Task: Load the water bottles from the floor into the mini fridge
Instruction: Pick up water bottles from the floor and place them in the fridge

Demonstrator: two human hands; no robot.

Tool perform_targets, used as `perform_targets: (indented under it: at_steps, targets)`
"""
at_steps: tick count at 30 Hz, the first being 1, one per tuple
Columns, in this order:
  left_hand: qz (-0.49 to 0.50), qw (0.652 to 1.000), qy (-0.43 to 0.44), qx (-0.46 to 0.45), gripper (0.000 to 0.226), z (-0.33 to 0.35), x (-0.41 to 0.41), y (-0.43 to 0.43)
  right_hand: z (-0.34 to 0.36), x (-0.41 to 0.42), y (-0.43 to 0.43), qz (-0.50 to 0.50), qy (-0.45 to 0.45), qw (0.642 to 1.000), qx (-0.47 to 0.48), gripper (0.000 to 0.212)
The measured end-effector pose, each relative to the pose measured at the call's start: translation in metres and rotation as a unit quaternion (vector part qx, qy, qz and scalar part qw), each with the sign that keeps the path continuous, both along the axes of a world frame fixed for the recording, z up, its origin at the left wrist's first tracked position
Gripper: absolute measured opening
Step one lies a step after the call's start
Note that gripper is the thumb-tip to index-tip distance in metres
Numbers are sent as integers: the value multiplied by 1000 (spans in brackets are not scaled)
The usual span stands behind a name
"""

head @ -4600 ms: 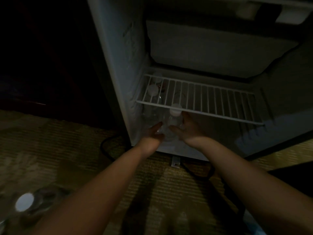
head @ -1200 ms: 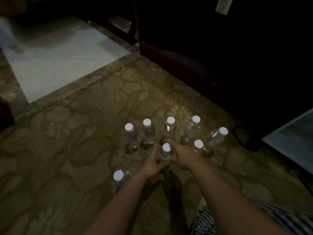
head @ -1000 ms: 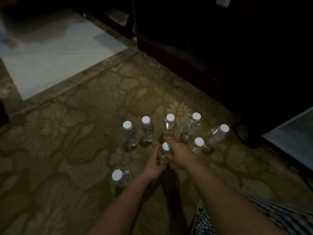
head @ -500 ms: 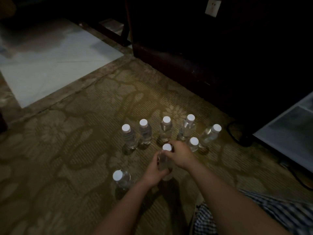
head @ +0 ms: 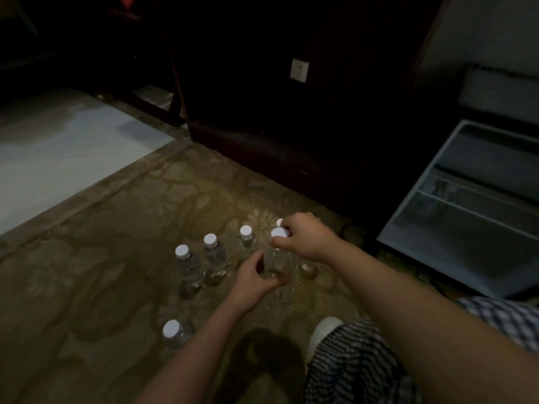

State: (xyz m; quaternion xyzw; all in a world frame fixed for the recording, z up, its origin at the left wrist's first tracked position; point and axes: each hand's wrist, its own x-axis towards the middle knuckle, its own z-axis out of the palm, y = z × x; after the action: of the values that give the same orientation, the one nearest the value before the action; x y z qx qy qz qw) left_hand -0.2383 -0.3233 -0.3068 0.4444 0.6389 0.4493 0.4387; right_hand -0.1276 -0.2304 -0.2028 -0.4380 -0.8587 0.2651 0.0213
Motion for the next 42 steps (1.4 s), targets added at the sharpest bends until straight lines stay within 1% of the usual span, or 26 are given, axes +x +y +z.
perform_targets:
  at_steps: [5,8,10,12,14,17,19,23,27,31,34,39,42]
  targets:
    - [-27,998,-2,48,38,46,32,24,42,33,4,-61,37,996,50,29]
    - [-31,995,10,89,30,68,50,36,61,60,6,-88,51,991,86,34]
    - [-39,993,2,112,29,81,64,42,73,82,6,-108,64,987,98,35]
    - [-50,991,-9,123,30,94,78,51,83,105,4,-134,105,982,78,32]
    - [-62,990,-13,129,33,107,94,62,89,126,2,-160,157,973,49,34]
    - [-97,985,25,139,36,122,119,81,96,157,0,-195,209,958,34,40]
    - [-106,982,51,148,36,130,125,89,101,164,4,-207,224,952,29,39]
    - [-140,970,115,161,39,151,165,107,114,205,13,-244,253,936,32,37]
    - [-184,961,138,154,39,165,204,124,122,245,25,-261,256,929,56,36]
    - [-217,955,152,132,46,164,245,141,116,286,42,-296,238,923,60,27]
    - [-244,949,171,102,51,155,270,157,101,312,59,-325,232,916,41,31]
    - [-252,933,241,89,63,137,294,181,79,334,77,-335,207,919,19,35]
    - [-271,930,236,77,72,121,303,195,66,346,92,-337,179,924,7,35]
